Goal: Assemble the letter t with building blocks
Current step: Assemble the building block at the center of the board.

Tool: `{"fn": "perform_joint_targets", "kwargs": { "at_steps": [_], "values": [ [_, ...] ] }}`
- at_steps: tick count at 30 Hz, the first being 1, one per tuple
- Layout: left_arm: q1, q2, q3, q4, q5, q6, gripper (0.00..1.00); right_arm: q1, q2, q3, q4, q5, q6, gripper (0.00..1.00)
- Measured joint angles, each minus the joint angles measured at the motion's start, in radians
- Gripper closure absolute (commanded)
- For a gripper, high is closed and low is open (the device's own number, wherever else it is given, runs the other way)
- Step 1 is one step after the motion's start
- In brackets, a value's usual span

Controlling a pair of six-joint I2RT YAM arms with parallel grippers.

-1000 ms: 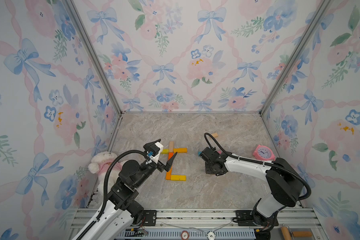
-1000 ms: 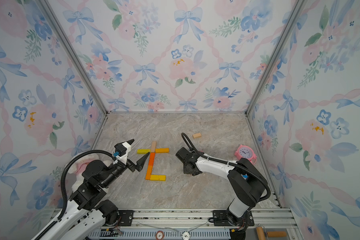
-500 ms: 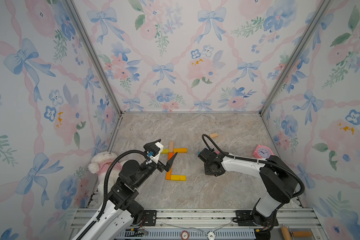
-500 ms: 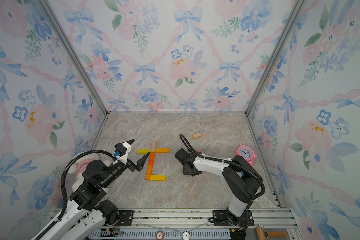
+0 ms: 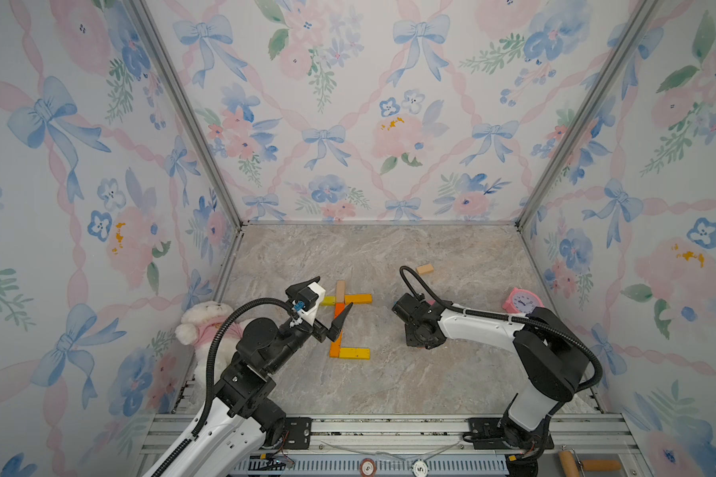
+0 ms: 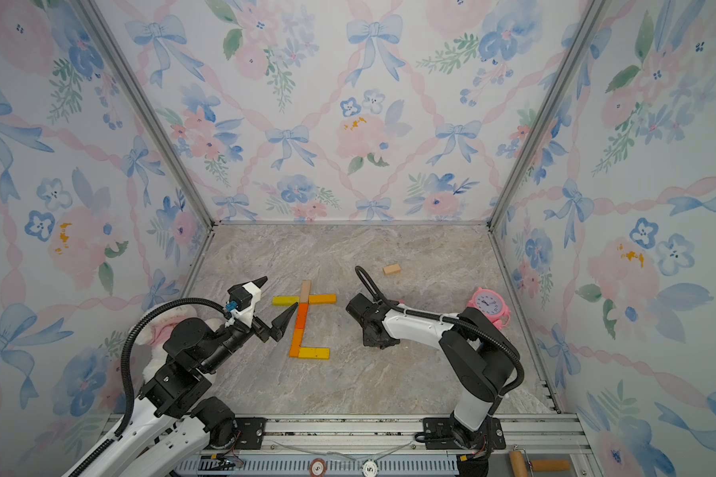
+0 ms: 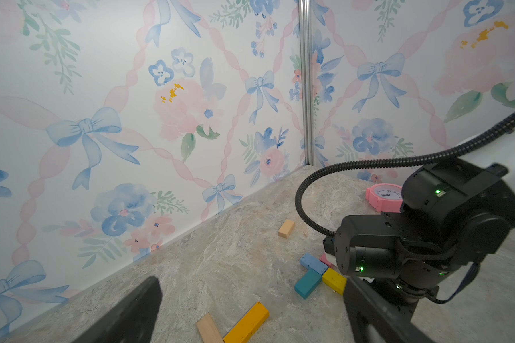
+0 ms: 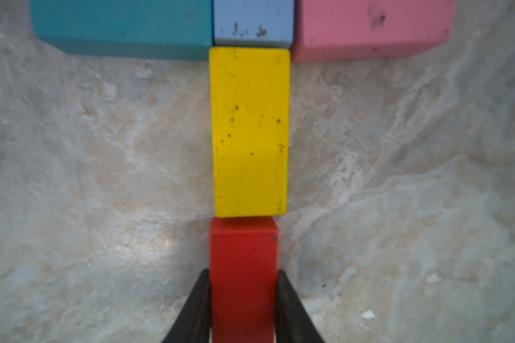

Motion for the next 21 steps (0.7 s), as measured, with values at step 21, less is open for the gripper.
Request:
{"fn": "perform_joint_targets", "kwargs": {
  "at_steps": [21],
  "values": [
    [0.0, 0.0, 0.0, 0.0, 0.003, 0.0, 0.02, -0.012, 0.0, 0.0, 0.0, -0.003, -0.008, 0.77]
  ]
}}
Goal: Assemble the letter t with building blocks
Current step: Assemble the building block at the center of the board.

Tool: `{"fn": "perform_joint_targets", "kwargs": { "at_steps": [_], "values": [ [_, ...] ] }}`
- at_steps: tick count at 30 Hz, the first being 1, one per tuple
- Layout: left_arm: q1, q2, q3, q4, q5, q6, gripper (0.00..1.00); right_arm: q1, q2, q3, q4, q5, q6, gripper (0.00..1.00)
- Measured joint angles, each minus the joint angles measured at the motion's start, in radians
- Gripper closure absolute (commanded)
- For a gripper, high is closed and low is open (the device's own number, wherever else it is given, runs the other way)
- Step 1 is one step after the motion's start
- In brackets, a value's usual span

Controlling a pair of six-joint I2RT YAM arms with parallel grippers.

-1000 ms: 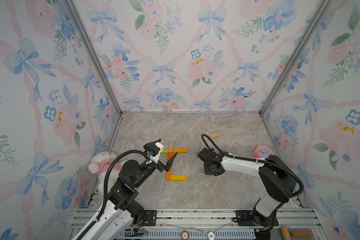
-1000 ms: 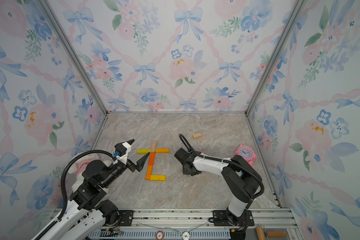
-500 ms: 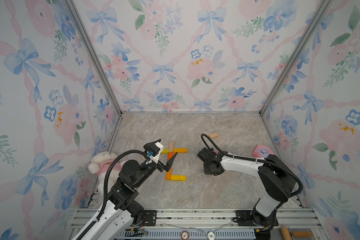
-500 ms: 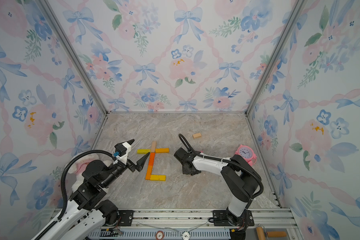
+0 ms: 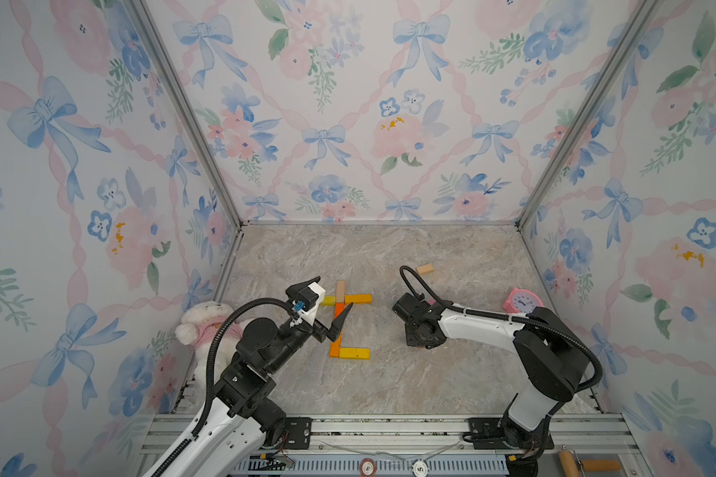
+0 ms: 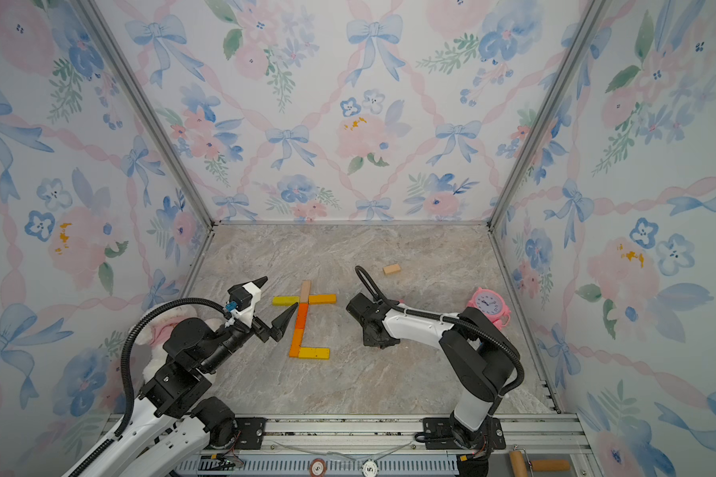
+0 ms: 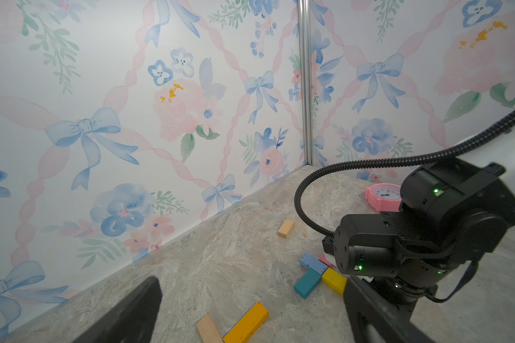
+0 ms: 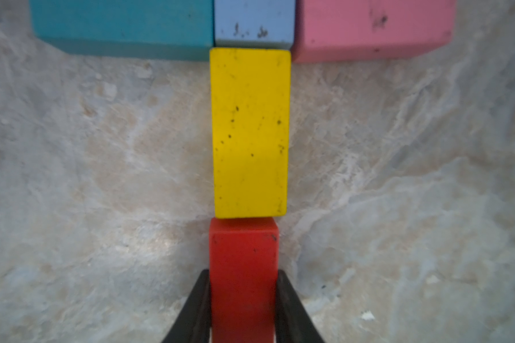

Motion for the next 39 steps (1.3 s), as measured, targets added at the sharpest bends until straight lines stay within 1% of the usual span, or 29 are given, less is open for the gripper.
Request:
{"fn": "perform_joint_targets", "kwargs": {
  "at_steps": [14, 18, 23, 33, 36, 39],
  "values": [
    [0.0, 0.002, 0.0, 0.0, 0.0, 0.0, 0.02, -0.021, 0.01, 0.011, 0.0, 0.0, -0.01, 0.76],
    [0.0, 0.002, 0.0, 0.0, 0.0, 0.0, 0.02, -0.021, 0.01, 0.012, -0.001, 0.0, -0.011, 0.74],
    [0.0, 0.002, 0.0, 0.0, 0.0, 0.0, 0.02, -0.021, 0.01, 0.013, -0.001, 0.0, -0.014, 0.64],
    [0.0, 0.002, 0.0, 0.0, 0.0, 0.0, 0.02, -0.019, 0.003, 0.013, -0.008, 0.007, -0.016, 0.3],
    [0.0, 0.002, 0.0, 0.0, 0.0, 0.0, 0.02, -0.018, -0.045, 0.013, -0.016, 0.007, -0.026, 0.25],
    [0.0, 0.002, 0.0, 0.0, 0.0, 0.0, 0.02, -0.017, -0.136, 0.014, -0.017, 0.007, -0.039, 0.22]
  ]
}}
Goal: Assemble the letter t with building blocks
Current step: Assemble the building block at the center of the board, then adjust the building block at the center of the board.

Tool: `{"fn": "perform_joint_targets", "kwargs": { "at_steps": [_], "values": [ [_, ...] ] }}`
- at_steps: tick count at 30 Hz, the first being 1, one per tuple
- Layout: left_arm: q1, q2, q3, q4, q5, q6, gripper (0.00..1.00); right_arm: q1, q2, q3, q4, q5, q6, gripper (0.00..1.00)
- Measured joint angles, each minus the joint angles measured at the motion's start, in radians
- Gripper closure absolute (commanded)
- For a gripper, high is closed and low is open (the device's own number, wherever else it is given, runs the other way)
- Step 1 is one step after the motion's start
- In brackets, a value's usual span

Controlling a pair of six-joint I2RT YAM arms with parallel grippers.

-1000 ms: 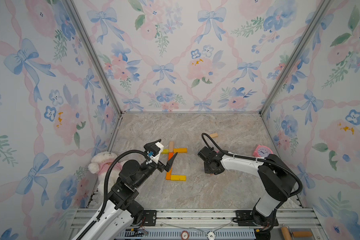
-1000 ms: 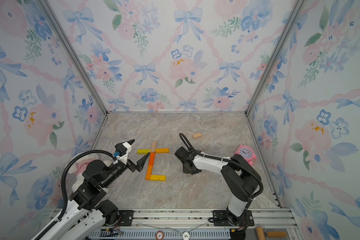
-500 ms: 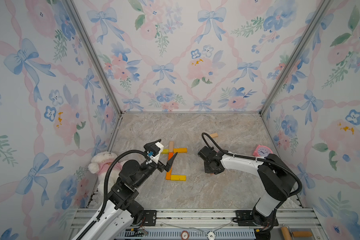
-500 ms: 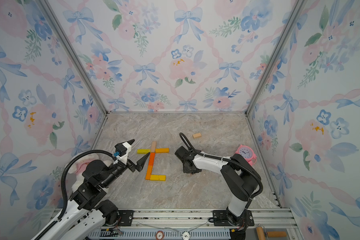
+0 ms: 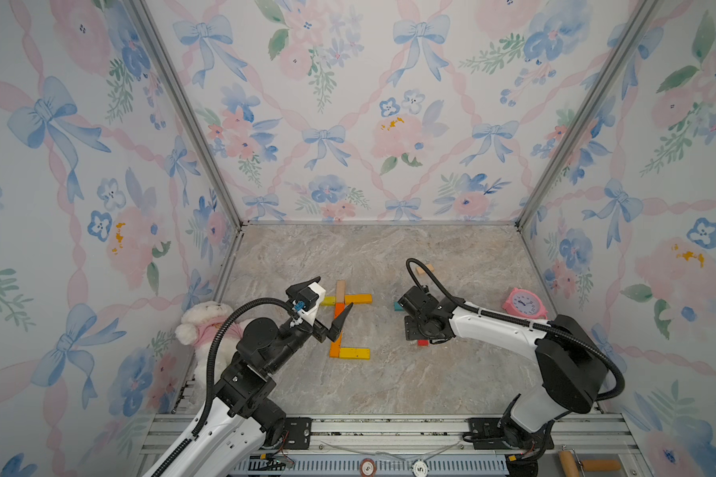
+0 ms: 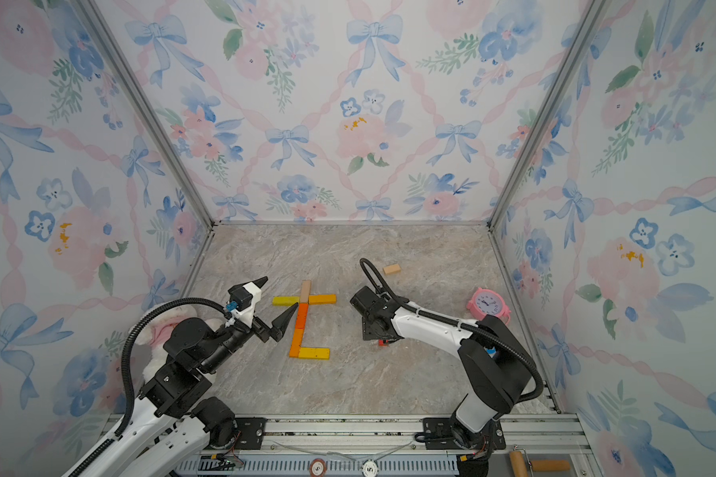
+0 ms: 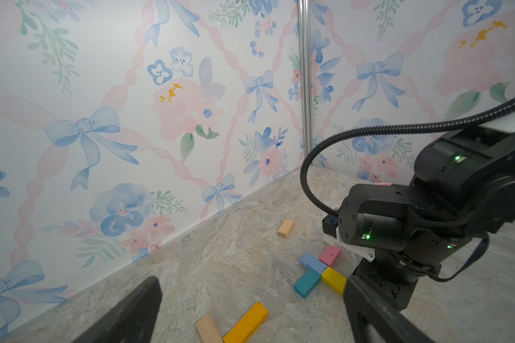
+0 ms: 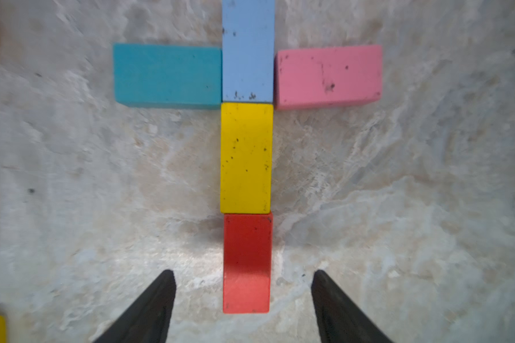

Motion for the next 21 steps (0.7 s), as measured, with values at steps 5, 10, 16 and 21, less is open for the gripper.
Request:
{"fn": "perform_joint_targets", "kwargs": {
  "at_steps": [5, 10, 16, 21],
  "values": [
    [0.0, 0.0, 0.0, 0.0, 0.0, 0.0, 0.02, -0.005, -0.145, 0.027, -0.008, -0.002, -0.036, 0.19],
    [0.0, 0.0, 0.0, 0.0, 0.0, 0.0, 0.02, -0.062, -0.237, 0.042, -0.011, -0.04, -0.085, 0.32],
    [0.0, 0.0, 0.0, 0.0, 0.0, 0.0, 0.02, -0.159, -0.255, -0.039, 0.037, -0.141, -0.103, 0.63],
    [0.0, 0.0, 0.0, 0.0, 0.0, 0.0, 0.02, -0.207, -0.222, -0.133, 0.056, -0.192, -0.098, 0.75]
  ]
}}
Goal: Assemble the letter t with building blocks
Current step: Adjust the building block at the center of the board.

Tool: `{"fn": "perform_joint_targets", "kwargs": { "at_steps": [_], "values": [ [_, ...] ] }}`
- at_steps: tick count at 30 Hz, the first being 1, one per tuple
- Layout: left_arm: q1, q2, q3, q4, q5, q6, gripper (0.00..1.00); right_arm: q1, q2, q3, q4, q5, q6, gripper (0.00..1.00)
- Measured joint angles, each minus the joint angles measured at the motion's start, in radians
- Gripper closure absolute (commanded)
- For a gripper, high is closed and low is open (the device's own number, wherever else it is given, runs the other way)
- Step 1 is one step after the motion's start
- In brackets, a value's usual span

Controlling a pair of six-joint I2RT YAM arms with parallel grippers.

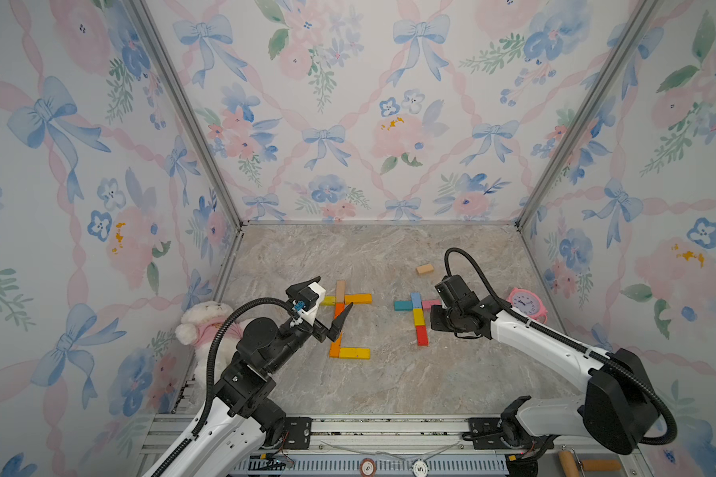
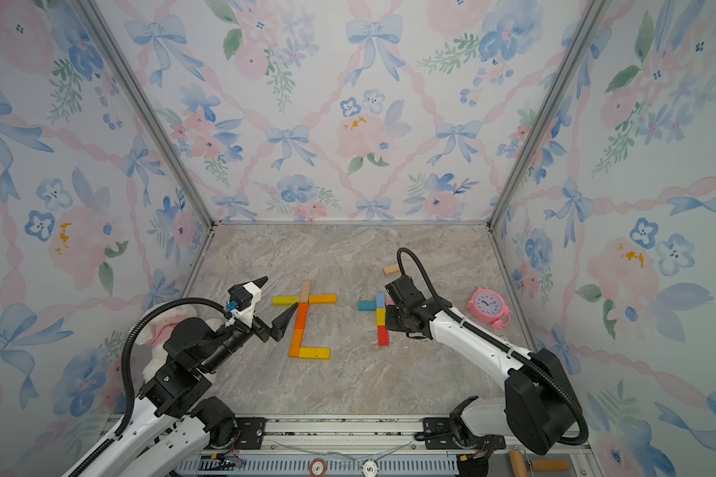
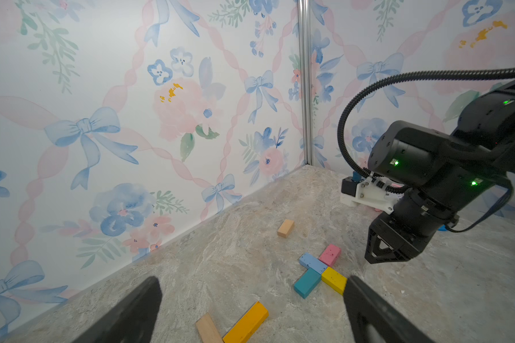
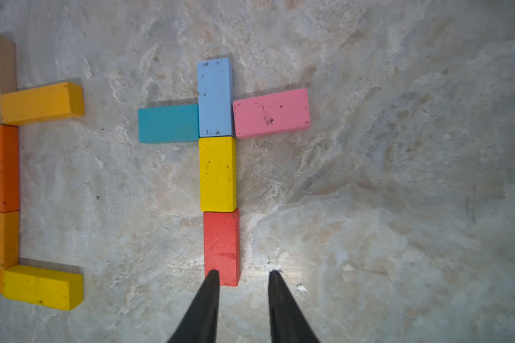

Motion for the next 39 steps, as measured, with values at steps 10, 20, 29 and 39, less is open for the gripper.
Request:
{"fn": "perform_joint_targets", "kwargs": {
  "at_steps": [10, 20, 29, 39],
  "values": [
    [0.0, 0.0, 0.0, 0.0, 0.0, 0.0, 0.02, -0.005, 0.148, -0.025, 0.08, -0.044, 0.003, 0.78],
    [0.0, 0.0, 0.0, 0.0, 0.0, 0.0, 0.02, -0.005, 0.193, -0.043, 0.115, -0.045, 0.003, 0.78],
    [0.0, 0.0, 0.0, 0.0, 0.0, 0.0, 0.02, -0.005, 0.208, -0.045, 0.127, -0.045, 0.002, 0.78],
    [0.0, 0.0, 0.0, 0.0, 0.0, 0.0, 0.02, -0.003, 0.213, -0.045, 0.127, -0.044, 0.002, 0.78]
  ]
}}
